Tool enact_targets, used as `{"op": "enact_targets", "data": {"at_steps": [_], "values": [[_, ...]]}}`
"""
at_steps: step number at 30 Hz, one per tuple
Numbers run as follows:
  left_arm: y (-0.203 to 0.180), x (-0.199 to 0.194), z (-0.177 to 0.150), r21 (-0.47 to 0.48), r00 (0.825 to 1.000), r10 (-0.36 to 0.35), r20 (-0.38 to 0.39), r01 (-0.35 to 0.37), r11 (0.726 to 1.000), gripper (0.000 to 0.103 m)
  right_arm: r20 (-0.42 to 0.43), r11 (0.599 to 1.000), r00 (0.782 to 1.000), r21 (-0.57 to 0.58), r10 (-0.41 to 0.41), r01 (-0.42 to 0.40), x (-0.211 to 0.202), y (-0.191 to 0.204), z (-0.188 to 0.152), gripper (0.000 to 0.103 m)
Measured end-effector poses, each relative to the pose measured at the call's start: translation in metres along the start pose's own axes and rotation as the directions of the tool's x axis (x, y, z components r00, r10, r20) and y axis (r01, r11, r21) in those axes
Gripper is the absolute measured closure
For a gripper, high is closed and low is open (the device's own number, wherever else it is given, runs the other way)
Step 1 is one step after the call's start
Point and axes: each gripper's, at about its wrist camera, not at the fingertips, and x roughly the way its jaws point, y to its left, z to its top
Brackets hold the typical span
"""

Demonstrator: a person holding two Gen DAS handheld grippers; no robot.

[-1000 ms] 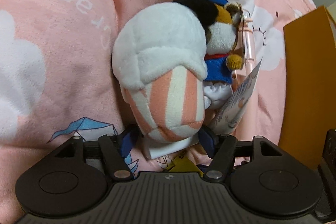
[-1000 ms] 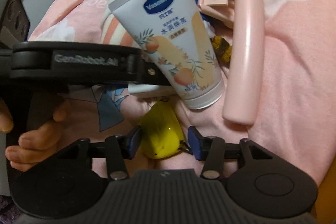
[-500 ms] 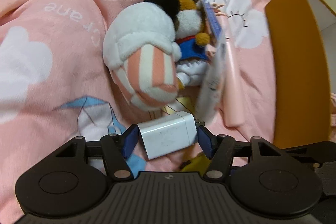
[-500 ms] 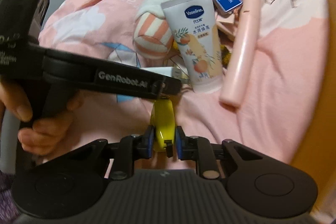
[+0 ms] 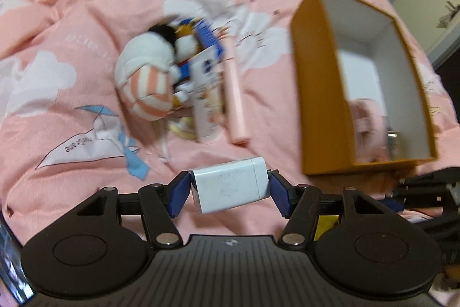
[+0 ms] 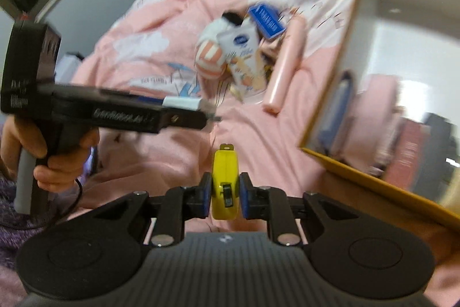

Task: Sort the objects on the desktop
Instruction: 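Carry the charger with the left tool while the right tool carries the tape measure to the orange box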

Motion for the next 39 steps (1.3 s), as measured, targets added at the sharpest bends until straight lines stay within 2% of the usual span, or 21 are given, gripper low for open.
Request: {"op": "enact_targets", "data": {"at_steps": [4, 6, 12, 16, 21, 24, 27, 32, 35, 39], "values": [[-0.03, -0.017, 0.0, 0.037, 0.997, -0.058, 0.05, 0.056, 0.998, 0.033, 0.086, 0.999, 0.996, 0.032, -0.027, 0.024, -0.052, -0.015, -0.009, 0.082], [-0.045, -0.024, 0.001, 0.06, 0.993, -0.089, 0.075, 0.084, 0.995, 0.033, 0.137, 0.997, 0.988, 0.053, -0.071, 0.064, -0.077, -0.024, -0.013, 0.082], [-0.088, -0.027, 0.013, 0.149, 0.978, -0.172, 0.119, 0.154, 0.977, 0.033, 0.223, 0.967, 0.945, 0.146, -0.239, 0.211, -0.14, -0.062, -0.015, 0.082], [-0.109, -0.019, 0.02, 0.185, 0.969, -0.214, 0.124, 0.19, 0.964, 0.033, 0.156, 0.923, 0.922, 0.213, -0.355, 0.319, -0.138, -0.096, -0.01, 0.082], [-0.124, -0.009, 0.026, 0.203, 0.963, -0.24, 0.121, 0.212, 0.956, 0.033, 0.089, 0.913, 0.921, 0.199, -0.38, 0.357, -0.117, -0.117, -0.002, 0.082], [-0.129, -0.004, 0.029, 0.218, 0.965, -0.231, 0.124, 0.2, 0.955, 0.033, 0.027, 0.908, 0.923, 0.193, -0.383, 0.371, -0.104, -0.125, 0.004, 0.082], [-0.132, -0.001, 0.032, 0.23, 0.965, -0.231, 0.122, 0.199, 0.953, 0.033, -0.036, 0.894, 0.912, 0.183, -0.409, 0.408, -0.094, -0.129, 0.008, 0.082], [-0.133, 0.006, 0.036, 0.235, 0.962, -0.253, 0.107, 0.223, 0.946, 0.033, -0.089, 0.894, 0.915, 0.195, -0.394, 0.404, -0.087, -0.136, 0.013, 0.082], [-0.134, 0.008, 0.037, 0.241, 0.958, -0.268, 0.103, 0.237, 0.941, 0.033, -0.126, 0.882, 0.905, 0.202, -0.407, 0.425, -0.084, -0.142, 0.014, 0.08], [-0.138, 0.01, 0.038, 0.27, 0.955, -0.28, 0.098, 0.245, 0.931, 0.033, -0.121, 0.868, 0.882, 0.16, -0.455, 0.469, -0.091, -0.135, 0.016, 0.079]]}}
